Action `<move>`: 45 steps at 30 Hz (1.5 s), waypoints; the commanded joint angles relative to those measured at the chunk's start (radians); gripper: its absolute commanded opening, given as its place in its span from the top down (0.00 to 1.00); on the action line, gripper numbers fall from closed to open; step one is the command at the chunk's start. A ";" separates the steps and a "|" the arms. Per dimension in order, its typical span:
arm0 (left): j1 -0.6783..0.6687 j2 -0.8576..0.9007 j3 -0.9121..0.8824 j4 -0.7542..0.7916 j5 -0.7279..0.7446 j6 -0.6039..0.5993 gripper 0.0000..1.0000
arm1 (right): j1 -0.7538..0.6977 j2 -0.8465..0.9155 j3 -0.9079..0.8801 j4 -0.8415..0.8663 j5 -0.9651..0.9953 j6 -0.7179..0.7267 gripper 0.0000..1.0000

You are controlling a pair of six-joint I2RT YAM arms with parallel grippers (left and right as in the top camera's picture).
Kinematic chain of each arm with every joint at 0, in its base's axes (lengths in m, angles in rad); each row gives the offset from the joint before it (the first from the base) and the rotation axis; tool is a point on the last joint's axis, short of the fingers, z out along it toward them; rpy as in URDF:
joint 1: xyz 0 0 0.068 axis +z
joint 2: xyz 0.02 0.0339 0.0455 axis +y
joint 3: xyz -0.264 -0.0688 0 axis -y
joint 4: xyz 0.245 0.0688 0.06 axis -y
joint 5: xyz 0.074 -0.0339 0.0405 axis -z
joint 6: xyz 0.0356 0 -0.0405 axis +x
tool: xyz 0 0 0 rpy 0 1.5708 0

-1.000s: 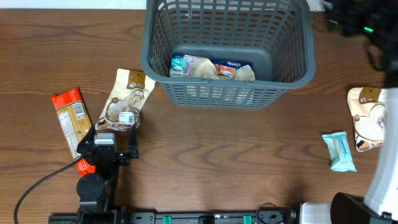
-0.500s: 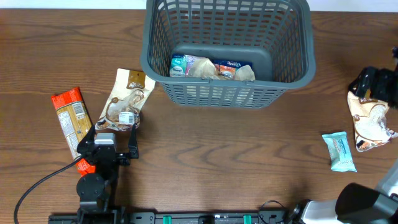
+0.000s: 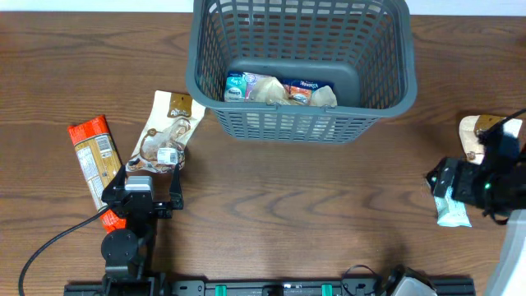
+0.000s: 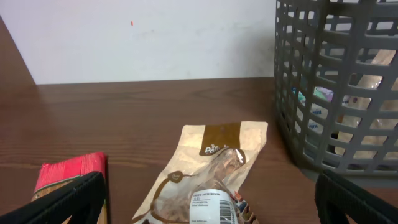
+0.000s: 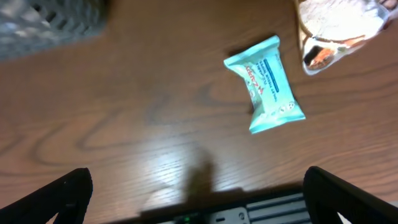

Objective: Pack container
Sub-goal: 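Lower the right gripper onto the teal wipes packet and grasp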

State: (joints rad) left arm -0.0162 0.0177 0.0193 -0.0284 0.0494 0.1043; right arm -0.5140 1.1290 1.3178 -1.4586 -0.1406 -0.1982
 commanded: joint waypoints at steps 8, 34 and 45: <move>-0.002 -0.001 -0.015 -0.038 -0.010 -0.005 0.01 | -0.004 0.031 -0.293 0.290 0.003 -0.213 0.01; -0.002 -0.001 -0.015 -0.038 -0.010 -0.005 0.01 | -0.188 0.396 -0.352 0.560 -0.011 -0.392 0.01; -0.002 -0.001 -0.015 -0.038 -0.009 -0.005 0.01 | -0.209 0.495 -0.352 0.602 -0.009 -0.462 0.03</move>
State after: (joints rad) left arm -0.0158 0.0177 0.0193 -0.0284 0.0494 0.1043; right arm -0.7139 1.5948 0.9710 -0.8631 -0.1486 -0.6201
